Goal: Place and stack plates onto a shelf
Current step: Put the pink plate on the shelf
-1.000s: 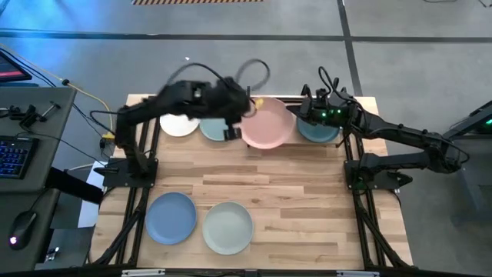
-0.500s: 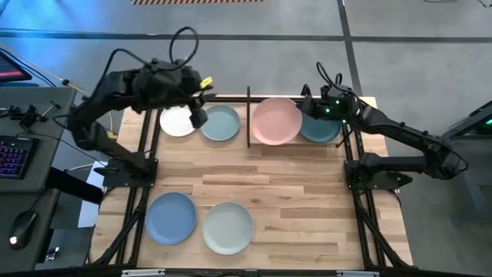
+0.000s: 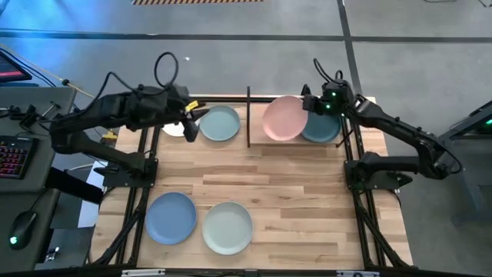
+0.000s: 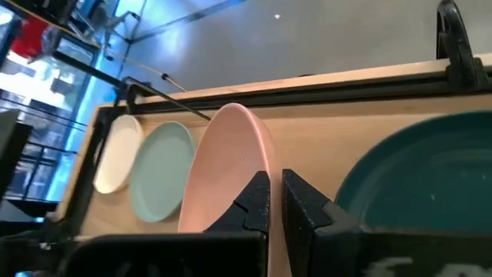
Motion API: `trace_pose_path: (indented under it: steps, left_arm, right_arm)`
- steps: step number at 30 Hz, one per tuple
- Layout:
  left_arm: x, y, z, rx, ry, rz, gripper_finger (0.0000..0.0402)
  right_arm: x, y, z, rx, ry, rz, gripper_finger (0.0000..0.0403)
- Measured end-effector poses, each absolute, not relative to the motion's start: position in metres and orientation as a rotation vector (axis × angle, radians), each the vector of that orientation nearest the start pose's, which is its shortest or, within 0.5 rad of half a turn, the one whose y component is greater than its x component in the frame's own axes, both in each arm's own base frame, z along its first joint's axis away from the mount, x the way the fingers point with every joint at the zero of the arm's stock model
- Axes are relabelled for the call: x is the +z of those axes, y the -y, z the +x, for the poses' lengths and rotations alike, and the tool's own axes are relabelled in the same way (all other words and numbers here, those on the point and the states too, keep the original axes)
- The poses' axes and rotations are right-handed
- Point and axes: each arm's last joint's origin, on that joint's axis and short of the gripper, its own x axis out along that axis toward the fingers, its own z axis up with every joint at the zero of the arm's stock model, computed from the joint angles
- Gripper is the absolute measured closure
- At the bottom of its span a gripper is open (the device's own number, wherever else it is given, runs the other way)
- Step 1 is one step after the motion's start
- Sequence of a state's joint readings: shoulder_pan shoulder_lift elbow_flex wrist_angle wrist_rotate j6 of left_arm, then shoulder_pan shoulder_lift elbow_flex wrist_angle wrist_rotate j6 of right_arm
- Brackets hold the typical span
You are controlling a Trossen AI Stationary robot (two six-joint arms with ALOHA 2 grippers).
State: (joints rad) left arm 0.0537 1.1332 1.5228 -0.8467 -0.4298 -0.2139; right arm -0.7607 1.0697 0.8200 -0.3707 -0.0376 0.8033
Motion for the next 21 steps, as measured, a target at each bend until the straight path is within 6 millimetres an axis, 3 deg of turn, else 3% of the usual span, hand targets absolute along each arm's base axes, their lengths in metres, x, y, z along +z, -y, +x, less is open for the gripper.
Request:
trace_pose_path:
  steps: [13,21]
  left_arm:
    - [0.464,-0.021,0.184,0.528,-0.276,-0.132,0.0304]
    - [0.463,-0.021,0.185,0.529,-0.278,-0.131,0.0304]
  right_arm:
    - [0.230,0.193,0.205,-0.851,-0.318,1.031,0.0402]
    - [0.212,0.197,0.213,-0.863,-0.378,1.050,0.0402]
